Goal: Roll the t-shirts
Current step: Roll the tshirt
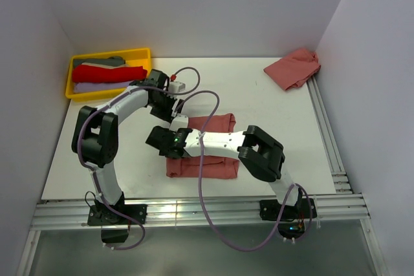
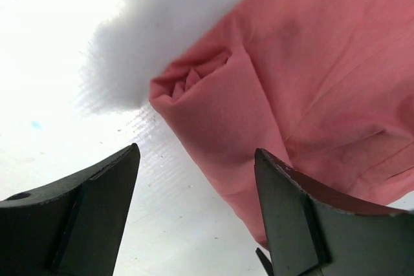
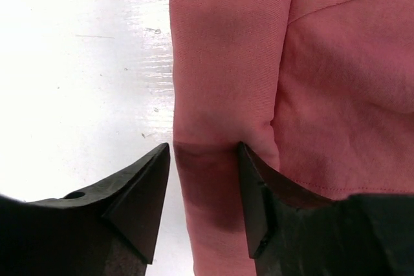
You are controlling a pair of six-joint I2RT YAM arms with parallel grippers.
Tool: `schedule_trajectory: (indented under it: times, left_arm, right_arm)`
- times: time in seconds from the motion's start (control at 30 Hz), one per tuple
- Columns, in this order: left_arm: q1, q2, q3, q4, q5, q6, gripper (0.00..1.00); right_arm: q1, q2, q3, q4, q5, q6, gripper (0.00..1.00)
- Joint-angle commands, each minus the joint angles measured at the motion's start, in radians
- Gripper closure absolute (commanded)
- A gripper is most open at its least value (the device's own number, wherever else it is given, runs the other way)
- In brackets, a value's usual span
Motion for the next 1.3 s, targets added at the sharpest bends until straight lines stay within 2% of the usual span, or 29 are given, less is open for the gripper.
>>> schedule_trajectory:
  times: [0.0, 0.3, 0.4, 0.83, 0.9, 0.97, 1.07, 1.2, 1.27]
  left_arm:
    - [0.0, -0.051, 0.069, 0.005, 0.015, -0.021, 0.22]
    - [0.022, -0.091, 0.063, 0.063, -0.015, -0.071, 0.19]
    - [0.043, -0.129, 0.024, 0.117, -0.031, -0.088, 0.19]
    - [0.117, -0.33, -0.193, 0.306, -0.042, -0.079, 0.18]
    - [0.121, -0.356, -0.215, 0.313, -0.011, -0.076, 0.18]
    - [0.126, -0.37, -0.246, 0.321, 0.021, -0.065, 0.18]
    - [0.128, -0.399, -0.293, 0.342, 0.095, -0.048, 0.19]
    - [0.129, -0.441, -0.357, 0.375, 0.175, -0.03, 0.18]
    - [0.132, -0.461, -0.388, 0.394, 0.224, -0.021, 0.19]
  right_arm:
    - [0.0, 0.002, -0.015, -0.032, -0.002, -0.007, 0.45]
    - [0.001, 0.074, 0.093, -0.156, 0.003, -0.019, 0.41]
    - [0.0, 0.103, 0.136, -0.246, 0.014, -0.007, 0.41]
    - [0.0, 0.103, 0.121, -0.308, 0.006, 0.01, 0.45]
    - [0.0, 0.081, 0.081, -0.27, -0.003, 0.011, 0.48]
    - [-0.004, 0.046, 0.026, -0.231, -0.018, 0.014, 0.59]
    - [-0.013, -0.02, -0.08, -0.113, -0.049, 0.011, 0.68]
    - [-0.033, -0.124, -0.252, 0.107, -0.142, 0.008, 0.75]
    - [-0.042, -0.197, -0.379, 0.3, -0.193, -0.005, 0.75]
